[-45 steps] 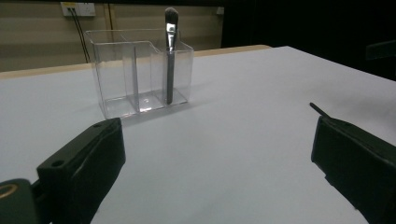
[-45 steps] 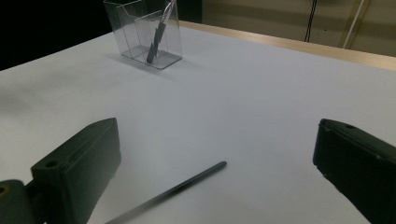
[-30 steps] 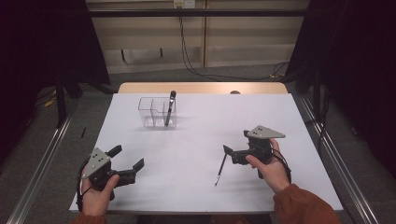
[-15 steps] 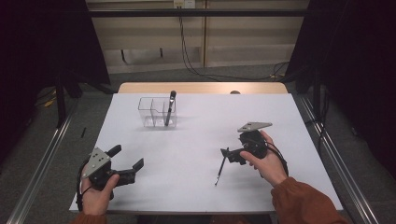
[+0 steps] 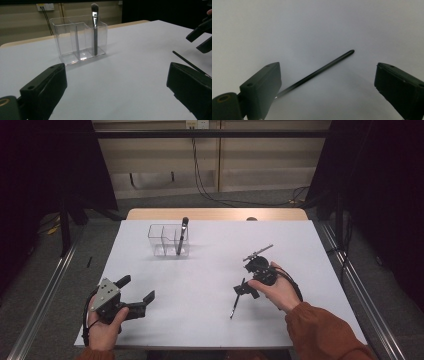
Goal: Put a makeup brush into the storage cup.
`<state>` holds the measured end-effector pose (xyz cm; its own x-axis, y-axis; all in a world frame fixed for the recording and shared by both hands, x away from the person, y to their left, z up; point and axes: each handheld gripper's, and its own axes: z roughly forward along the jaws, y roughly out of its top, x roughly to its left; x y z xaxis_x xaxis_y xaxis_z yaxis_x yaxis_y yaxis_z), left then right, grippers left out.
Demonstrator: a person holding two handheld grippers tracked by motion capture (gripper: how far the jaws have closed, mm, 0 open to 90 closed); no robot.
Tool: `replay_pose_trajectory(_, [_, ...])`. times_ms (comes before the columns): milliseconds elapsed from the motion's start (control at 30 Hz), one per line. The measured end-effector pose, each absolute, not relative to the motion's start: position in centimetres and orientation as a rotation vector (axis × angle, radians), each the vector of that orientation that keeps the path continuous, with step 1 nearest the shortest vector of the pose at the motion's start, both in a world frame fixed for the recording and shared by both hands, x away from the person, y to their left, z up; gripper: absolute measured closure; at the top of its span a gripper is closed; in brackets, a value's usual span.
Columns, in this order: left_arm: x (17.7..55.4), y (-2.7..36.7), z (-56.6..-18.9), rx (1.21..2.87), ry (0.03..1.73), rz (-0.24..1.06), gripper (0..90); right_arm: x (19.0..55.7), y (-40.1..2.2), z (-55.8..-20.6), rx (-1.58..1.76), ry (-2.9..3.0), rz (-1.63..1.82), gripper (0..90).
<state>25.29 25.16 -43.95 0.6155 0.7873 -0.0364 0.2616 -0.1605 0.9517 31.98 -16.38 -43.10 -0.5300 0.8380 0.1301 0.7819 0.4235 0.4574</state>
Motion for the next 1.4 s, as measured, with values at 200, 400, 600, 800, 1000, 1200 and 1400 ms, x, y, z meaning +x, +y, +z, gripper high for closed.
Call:
replay_pose_trajectory(200, [25.3, 25.1, -44.0, 1.718, 0.868, 0.584, 3.0, 32.2, -16.0, -43.0, 1.485, 2.626, 0.645, 3.3])
replay_pose_trajectory(400, [25.3, 25.2, -44.0, 1.717, 0.870, 0.586, 3.0, 32.6, -15.3, -43.5, 1.555, 2.683, 0.515, 4.2])
replay_pose_trajectory(600, [25.3, 25.2, -44.0, 1.720, 0.867, 0.583, 3.0, 32.9, -14.6, -44.1, 1.593, 2.706, 0.429, 9.3])
replay_pose_trajectory(800, [25.3, 25.2, -44.0, 1.721, 0.867, 0.584, 3.0, 33.0, -13.9, -44.6, 1.596, 2.734, 0.377, 13.2])
replay_pose_trajectory(1000, [25.3, 25.2, -44.0, 1.722, 0.866, 0.579, 3.0, 33.0, -13.6, -45.0, 1.571, 2.749, 0.344, 20.6])
replay_pose_trajectory(1200, [25.3, 25.2, -44.0, 1.728, 0.862, 0.581, 3.0, 33.0, -13.0, -45.3, 1.542, 2.752, 0.300, 19.2])
replay_pose_trajectory(1400, [25.3, 25.2, -44.0, 1.731, 0.861, 0.579, 3.0, 32.5, -11.8, -45.5, 1.486, 2.724, 0.193, 18.2])
